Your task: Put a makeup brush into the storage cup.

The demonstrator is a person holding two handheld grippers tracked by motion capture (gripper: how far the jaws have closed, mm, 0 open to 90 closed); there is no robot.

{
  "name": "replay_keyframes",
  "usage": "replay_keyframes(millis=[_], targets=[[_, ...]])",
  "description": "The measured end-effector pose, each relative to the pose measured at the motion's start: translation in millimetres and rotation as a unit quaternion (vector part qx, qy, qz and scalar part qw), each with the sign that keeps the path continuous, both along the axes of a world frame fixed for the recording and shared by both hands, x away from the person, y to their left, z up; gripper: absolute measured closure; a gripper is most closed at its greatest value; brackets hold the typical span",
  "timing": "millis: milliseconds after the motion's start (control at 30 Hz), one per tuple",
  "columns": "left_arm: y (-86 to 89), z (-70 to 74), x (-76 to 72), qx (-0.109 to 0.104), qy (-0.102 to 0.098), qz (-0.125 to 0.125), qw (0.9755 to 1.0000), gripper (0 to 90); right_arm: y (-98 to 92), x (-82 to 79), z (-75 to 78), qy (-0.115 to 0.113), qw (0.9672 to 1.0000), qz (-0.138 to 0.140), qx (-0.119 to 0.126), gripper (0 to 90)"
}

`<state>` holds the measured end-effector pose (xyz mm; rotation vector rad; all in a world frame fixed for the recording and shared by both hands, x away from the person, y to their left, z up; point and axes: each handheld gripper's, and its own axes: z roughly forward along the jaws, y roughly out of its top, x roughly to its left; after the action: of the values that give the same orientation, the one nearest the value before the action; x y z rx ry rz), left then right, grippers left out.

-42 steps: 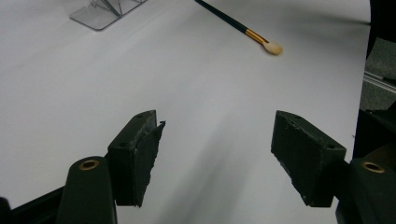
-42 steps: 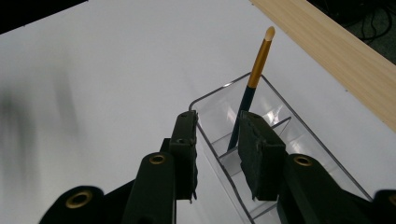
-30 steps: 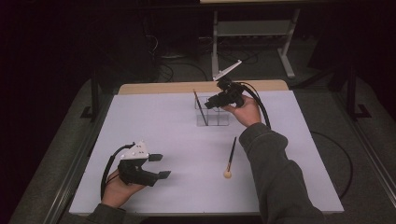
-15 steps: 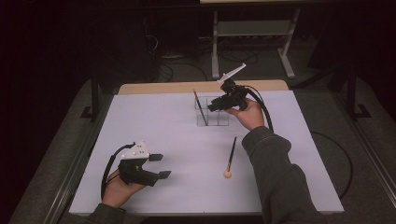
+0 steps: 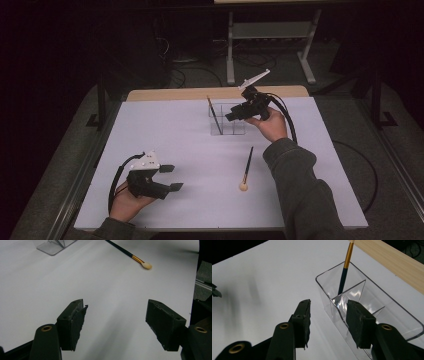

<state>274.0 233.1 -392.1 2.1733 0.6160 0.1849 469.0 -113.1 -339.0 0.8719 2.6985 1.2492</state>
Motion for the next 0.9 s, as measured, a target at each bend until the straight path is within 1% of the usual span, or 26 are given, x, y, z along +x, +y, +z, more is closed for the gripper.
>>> replay_keyframes(millis=[133,200,233,333,367,400,500,533,567,633,667,700,733,800,900], targets=[[-0.5,-0.8,0.0,-0.003,0.003,0.0,1.0,30.3,-1.3,-5.8,1.2,-0.005,1.0,0.002,0.006,52.0],[-0.3,-0.4,0.9,0.003,-0.003,-0.004,1.0,30.2,-2.0,-8.1,0.4,-0.009,0.9999,0.006,0.006,52.0],[-0.9,-0.7,0.6,-0.001,-0.001,-0.002,1.0,30.2,-2.5,-9.7,0.2,-0.011,0.9999,0.004,0.004,51.9],[-1.4,-0.4,0.9,-0.002,0.0,-0.002,1.0,30.2,-3.9,-11.7,-0.9,-0.015,0.9998,0.01,0.003,51.0],[-2.0,-0.4,0.4,-0.005,0.003,0.002,1.0,30.2,-4.3,-12.1,-1.0,-0.016,0.9998,0.011,0.002,50.8],[-2.0,-0.2,0.6,-0.003,0.001,0.001,1.0,30.2,-4.0,-13.5,-0.2,-0.01,0.9999,0.009,0.006,50.8],[-2.7,-0.7,0.4,-0.008,0.004,0.003,1.0,30.2,-5.1,-16.1,0.3,-0.015,0.9998,0.008,0.008,50.5],[-2.9,-1.0,0.4,-0.009,0.006,0.004,0.9999,30.2,-5.6,-16.7,0.2,-0.016,0.9998,0.006,0.005,50.3],[-2.8,-1.0,0.7,-0.008,0.005,0.002,1.0,30.1,-6.4,-17.1,-0.2,-0.019,0.9998,0.006,0.002,50.3],[-3.1,-1.1,0.8,-0.007,0.004,0.002,1.0,30.1,-7.2,-19.4,-0.4,-0.012,0.9999,0.003,0.009,50.3],[-3.1,-1.0,0.8,-0.007,0.004,0.002,1.0,30.1,-8.1,-19.8,-0.8,-0.014,0.9999,0.003,0.008,50.3],[-2.9,-0.9,1.0,-0.006,0.004,0.001,1.0,30.1,-8.7,-20.8,-0.9,-0.01,0.9999,0.0,0.008,50.3],[-2.8,-0.9,1.2,-0.006,0.004,0.002,1.0,30.1,-9.9,-20.7,-1.6,-0.014,0.9999,0.001,0.009,50.3],[-2.6,-1.1,1.0,-0.006,0.006,0.003,1.0,30.0,-12.1,-21.4,-2.1,-0.015,0.9998,0.0,0.009,50.1],[-1.3,-1.1,2.3,0.001,0.002,-0.003,1.0,30.0,-15.4,-22.2,-2.5,-0.015,0.9998,-0.002,0.011,49.7]])
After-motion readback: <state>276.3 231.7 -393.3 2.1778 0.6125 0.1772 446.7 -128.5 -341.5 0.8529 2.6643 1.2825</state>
